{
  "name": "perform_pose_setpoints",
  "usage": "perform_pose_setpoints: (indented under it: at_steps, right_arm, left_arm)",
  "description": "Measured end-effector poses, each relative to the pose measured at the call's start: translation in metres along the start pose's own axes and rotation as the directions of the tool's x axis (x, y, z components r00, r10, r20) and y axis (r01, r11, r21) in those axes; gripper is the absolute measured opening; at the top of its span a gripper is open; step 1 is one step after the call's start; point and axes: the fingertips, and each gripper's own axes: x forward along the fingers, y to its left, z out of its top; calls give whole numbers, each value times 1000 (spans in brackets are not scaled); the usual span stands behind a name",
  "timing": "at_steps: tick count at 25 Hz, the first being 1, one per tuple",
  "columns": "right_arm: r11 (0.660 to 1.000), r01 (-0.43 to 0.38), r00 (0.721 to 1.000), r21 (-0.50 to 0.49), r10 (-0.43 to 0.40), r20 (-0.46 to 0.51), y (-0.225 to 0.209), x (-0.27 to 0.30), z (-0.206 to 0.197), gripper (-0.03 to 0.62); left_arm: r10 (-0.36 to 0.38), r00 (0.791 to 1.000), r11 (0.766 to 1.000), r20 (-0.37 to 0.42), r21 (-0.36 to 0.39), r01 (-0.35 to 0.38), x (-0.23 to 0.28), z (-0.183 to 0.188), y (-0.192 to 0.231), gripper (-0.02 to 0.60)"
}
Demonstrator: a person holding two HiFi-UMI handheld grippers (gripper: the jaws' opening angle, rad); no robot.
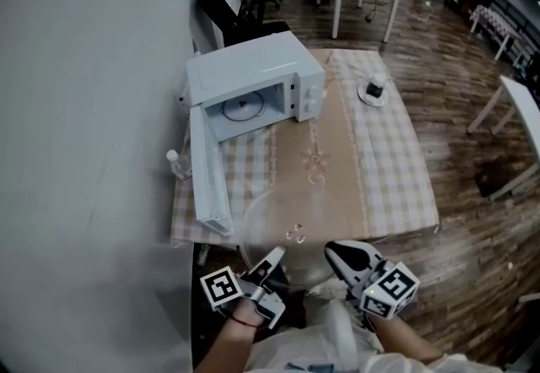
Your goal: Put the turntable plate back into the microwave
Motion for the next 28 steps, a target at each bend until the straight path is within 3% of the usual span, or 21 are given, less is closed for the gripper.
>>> perform_pose_setpoints:
  at_steps: [20,28]
  right_arm:
    - [990,-119,993,-69,118,-21,-93,65,32,35]
    - [996,-88,996,-32,88,-6,-140,114,29,35]
  left_arm:
    - [-69,988,997,137,25,66,85,65,8,12]
    - [-72,986,997,151,29,69,120,112,30,12]
